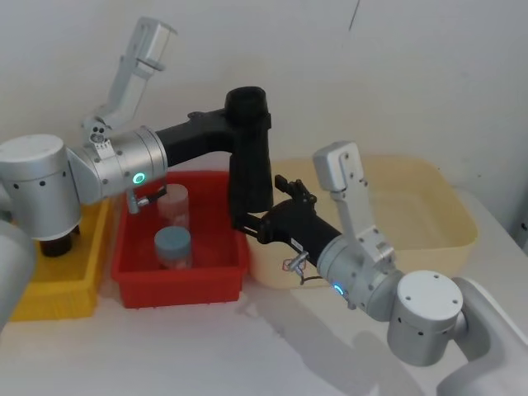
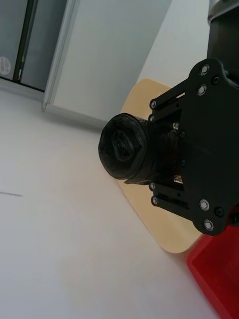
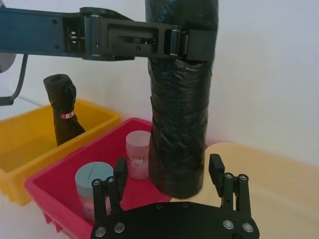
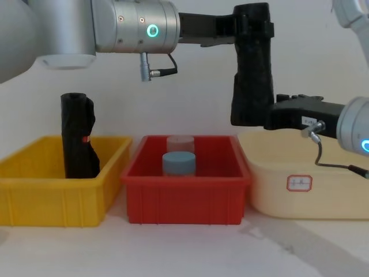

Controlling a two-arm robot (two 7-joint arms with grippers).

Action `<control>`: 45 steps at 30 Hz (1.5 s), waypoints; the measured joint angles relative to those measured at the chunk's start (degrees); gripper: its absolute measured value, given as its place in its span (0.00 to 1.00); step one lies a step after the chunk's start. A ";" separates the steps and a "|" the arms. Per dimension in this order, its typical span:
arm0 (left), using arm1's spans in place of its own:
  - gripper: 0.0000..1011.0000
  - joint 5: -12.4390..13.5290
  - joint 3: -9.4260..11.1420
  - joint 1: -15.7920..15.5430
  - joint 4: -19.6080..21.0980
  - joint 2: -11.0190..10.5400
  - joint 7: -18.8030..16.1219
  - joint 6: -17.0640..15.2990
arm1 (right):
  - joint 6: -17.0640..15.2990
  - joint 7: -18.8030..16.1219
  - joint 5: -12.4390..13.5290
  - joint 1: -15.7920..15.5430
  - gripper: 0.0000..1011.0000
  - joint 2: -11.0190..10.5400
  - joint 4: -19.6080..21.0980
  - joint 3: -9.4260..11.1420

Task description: Pick up the garbage bag with the one hand and transfer it to the other hand.

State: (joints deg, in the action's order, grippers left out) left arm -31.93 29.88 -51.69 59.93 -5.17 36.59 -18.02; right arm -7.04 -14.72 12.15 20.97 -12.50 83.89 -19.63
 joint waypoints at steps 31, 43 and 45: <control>0.43 0.17 2.78 -2.43 -4.17 0.55 3.88 1.87 | -1.25 0.54 0.72 5.42 0.56 3.67 -7.54 1.71; 0.65 0.21 2.95 -2.55 -4.41 0.60 4.14 1.97 | -1.32 0.61 0.91 5.66 0.48 3.92 -7.90 2.06; 0.73 0.21 2.96 -2.56 -4.42 0.60 4.14 1.98 | -1.36 0.61 1.24 5.57 0.48 4.03 -7.89 2.32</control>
State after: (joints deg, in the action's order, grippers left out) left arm -31.72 32.83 -54.25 55.51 -4.57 40.73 -16.03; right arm -8.40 -14.11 13.39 26.54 -8.47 75.99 -17.31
